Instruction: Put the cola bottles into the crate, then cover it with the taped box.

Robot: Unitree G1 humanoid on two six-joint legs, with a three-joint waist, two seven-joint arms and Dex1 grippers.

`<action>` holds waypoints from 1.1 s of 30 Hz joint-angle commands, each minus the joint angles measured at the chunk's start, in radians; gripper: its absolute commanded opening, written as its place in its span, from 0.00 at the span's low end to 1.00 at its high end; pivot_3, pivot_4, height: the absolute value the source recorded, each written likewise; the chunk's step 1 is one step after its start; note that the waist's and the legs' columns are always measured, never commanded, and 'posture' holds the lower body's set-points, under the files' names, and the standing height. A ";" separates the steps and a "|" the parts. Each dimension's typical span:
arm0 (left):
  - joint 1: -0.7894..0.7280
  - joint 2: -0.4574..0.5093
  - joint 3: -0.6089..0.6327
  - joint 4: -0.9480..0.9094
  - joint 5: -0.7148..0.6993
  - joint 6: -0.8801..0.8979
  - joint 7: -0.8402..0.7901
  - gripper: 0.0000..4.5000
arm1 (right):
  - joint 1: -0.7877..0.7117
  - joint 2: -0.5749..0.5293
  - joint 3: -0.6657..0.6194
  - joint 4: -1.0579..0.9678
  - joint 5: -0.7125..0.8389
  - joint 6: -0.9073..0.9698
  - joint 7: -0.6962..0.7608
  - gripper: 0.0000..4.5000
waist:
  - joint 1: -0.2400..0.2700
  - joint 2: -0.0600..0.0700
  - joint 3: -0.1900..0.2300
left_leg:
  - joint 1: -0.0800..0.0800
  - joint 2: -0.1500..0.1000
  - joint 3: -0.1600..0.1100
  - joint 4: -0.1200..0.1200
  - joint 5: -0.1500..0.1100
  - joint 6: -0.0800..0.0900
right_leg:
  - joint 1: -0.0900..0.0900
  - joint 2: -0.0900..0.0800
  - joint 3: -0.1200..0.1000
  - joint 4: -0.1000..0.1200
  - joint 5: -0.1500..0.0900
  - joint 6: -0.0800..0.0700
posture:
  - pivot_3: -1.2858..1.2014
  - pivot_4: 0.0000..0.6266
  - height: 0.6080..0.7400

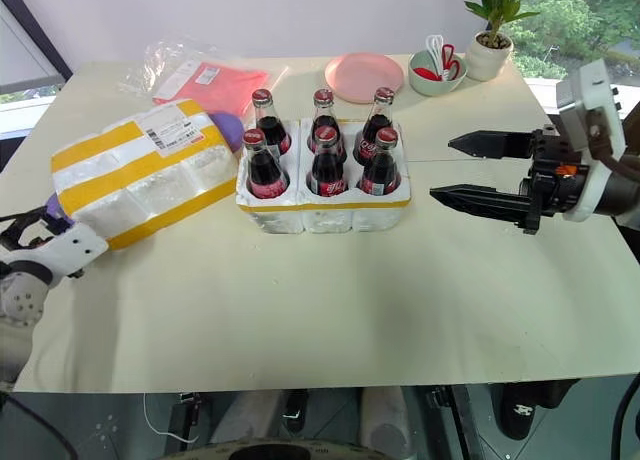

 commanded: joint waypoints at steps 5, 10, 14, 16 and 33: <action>-0.239 0.026 -0.141 0.281 0.073 -0.120 0.077 0.99 | -0.011 -0.027 -0.066 -0.037 0.034 0.012 -0.030 1.00 | -0.001 0.000 0.000 | 0.000 0.000 0.000 0.000 0.000 0.000 | 0.000 0.000 0.000 0.000 0.000 0.000 | 0.52 0.24 1.00; -0.318 0.024 -0.182 0.378 0.063 -0.167 0.091 0.94 | -0.012 -0.026 -0.086 -0.029 0.038 0.020 -0.058 1.00 | -0.002 0.000 0.000 | 0.000 0.000 0.000 0.000 0.000 0.000 | 0.000 0.000 0.000 0.001 0.000 0.000 | 0.52 0.24 1.00; -0.339 0.029 -0.191 0.403 0.054 -0.180 0.092 0.57 | 0.005 -0.020 -0.093 -0.036 0.032 0.014 -0.070 1.00 | -0.002 -0.001 0.000 | 0.000 0.000 0.000 0.000 0.000 0.000 | 0.000 0.000 0.000 0.001 0.000 0.000 | 0.52 0.24 1.00; -0.343 0.035 -0.192 0.407 0.054 -0.177 0.093 0.34 | 0.008 -0.019 -0.095 -0.038 0.034 0.013 -0.073 1.00 | -0.002 0.000 0.000 | 0.000 0.000 0.000 0.000 0.000 0.000 | 0.000 0.000 0.000 0.001 0.000 0.000 | 0.52 0.24 1.00; -0.526 0.184 -0.018 0.236 -0.127 -0.151 -0.010 0.25 | 0.013 -0.030 -0.065 0.029 -0.023 -0.022 -0.062 1.00 | 0.000 -0.001 0.000 | -0.001 0.000 0.000 0.001 0.000 0.000 | 0.000 0.000 0.000 0.001 0.000 0.000 | 0.52 0.24 1.00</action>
